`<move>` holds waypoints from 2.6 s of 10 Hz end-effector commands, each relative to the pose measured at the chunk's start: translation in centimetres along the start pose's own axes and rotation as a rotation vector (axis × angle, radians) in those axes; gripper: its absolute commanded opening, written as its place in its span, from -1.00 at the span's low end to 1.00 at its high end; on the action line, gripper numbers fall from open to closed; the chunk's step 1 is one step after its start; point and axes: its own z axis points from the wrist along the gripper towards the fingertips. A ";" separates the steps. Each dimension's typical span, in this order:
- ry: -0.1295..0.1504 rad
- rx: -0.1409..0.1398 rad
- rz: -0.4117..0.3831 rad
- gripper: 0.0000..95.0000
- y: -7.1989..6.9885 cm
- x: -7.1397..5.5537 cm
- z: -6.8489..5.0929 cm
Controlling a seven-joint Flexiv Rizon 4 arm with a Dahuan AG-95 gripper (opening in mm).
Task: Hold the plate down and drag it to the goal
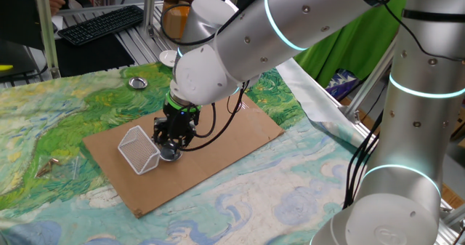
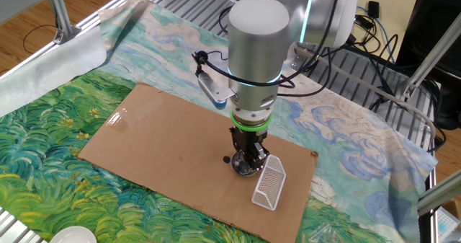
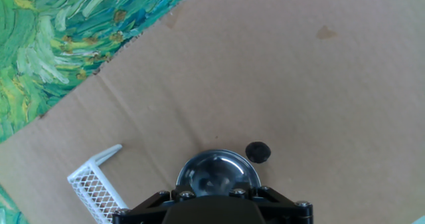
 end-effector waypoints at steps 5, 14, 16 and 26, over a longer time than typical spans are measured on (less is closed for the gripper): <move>0.017 -0.010 -0.018 -1.00 0.0 -0.1 0.0; 0.032 -0.070 0.005 -1.00 -0.1 -0.2 0.8; 0.040 -0.092 0.019 -1.00 0.0 0.0 0.6; 0.054 -0.134 0.047 -1.00 0.1 0.2 0.7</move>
